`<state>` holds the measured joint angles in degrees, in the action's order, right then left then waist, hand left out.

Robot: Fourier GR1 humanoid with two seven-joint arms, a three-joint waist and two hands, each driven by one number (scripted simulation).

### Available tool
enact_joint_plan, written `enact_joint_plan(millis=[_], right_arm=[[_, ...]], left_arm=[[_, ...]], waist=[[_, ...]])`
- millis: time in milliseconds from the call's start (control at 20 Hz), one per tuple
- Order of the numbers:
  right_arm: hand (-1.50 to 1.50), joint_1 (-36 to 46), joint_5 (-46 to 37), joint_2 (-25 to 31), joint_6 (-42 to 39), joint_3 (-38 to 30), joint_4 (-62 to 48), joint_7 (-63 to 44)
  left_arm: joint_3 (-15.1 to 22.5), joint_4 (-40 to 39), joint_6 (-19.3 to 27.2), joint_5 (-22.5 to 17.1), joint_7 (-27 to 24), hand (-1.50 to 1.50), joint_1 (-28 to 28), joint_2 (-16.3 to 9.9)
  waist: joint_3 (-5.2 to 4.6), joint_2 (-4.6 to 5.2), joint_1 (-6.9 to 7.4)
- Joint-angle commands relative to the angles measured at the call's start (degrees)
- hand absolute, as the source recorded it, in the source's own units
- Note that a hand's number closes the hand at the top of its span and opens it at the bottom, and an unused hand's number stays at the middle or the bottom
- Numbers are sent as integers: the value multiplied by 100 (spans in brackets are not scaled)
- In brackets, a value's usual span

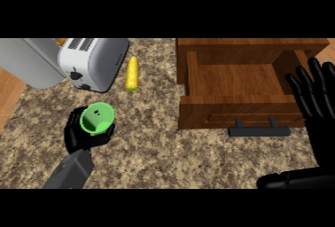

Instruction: Pick up the cup, place it into the drawer and close the drawer

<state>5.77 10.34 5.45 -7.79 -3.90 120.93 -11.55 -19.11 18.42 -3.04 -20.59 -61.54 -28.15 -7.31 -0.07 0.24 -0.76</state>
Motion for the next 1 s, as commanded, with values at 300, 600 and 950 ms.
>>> enact_joint_plan(millis=[300, 600, 950], right_arm=[[-150, 269, 21, 95, -6, -229, -359, 129], [-150, 110, -23, 37, 31, -140, -217, 57], [-150, -361, -76, -81, -121, -27, -332, 411]], left_arm=[[790, 722, -1162, 572, -431, 150, 611, -153], [1163, 1968, -1447, 484, 409, 150, 656, -122], [1660, 4334, -878, 278, 2147, 150, 883, 126]], waist=[[5, -20, 94], [13, -53, 145], [19, -68, 167]])
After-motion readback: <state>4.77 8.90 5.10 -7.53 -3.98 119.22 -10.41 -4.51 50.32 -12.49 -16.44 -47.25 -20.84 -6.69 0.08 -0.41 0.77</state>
